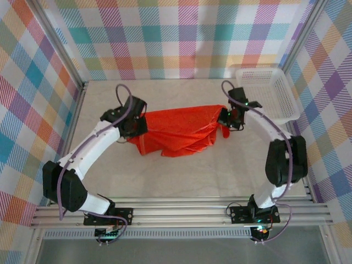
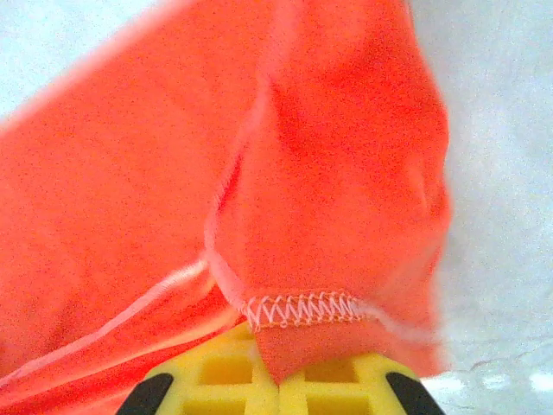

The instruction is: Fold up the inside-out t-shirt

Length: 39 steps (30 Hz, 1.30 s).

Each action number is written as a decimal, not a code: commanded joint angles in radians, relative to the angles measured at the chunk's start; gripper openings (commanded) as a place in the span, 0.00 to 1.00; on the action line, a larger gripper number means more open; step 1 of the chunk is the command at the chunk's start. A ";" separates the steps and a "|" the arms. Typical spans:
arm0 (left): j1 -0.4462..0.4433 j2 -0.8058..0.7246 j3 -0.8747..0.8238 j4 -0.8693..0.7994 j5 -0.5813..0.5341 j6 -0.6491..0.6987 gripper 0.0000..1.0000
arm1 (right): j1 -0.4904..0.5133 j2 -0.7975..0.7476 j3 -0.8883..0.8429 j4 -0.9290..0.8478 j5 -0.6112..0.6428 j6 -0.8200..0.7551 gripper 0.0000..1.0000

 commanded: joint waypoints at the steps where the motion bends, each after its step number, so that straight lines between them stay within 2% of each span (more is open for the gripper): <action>1: 0.083 0.002 0.219 -0.068 -0.084 0.075 0.00 | -0.027 -0.123 0.124 -0.046 0.070 -0.081 0.00; 5: 0.149 -0.006 0.454 -0.055 -0.124 0.108 0.00 | -0.051 -0.184 0.287 -0.081 0.071 -0.092 0.00; 9: 0.169 -0.057 0.605 0.010 -0.157 0.150 0.00 | -0.051 -0.247 0.440 -0.125 0.052 -0.091 0.00; 13: 0.172 -0.169 0.619 0.122 -0.146 0.191 0.00 | -0.051 -0.349 0.515 -0.118 0.008 -0.087 0.00; 20: 0.172 -0.379 0.600 0.242 0.005 0.247 0.00 | -0.051 -0.524 0.602 -0.081 -0.066 -0.121 0.00; 24: 0.172 -0.431 0.647 0.256 0.039 0.260 0.00 | -0.051 -0.573 0.626 -0.033 -0.109 -0.105 0.00; 27: 0.172 -0.436 0.673 0.253 0.039 0.272 0.00 | -0.052 -0.574 0.638 -0.016 -0.129 -0.099 0.00; 32: 0.172 -0.366 0.664 0.213 -0.036 0.302 0.00 | -0.051 -0.511 0.634 -0.016 -0.080 -0.124 0.00; 39: 0.195 -0.150 0.470 0.278 -0.152 0.351 0.00 | -0.051 -0.346 0.557 0.038 -0.007 -0.163 0.00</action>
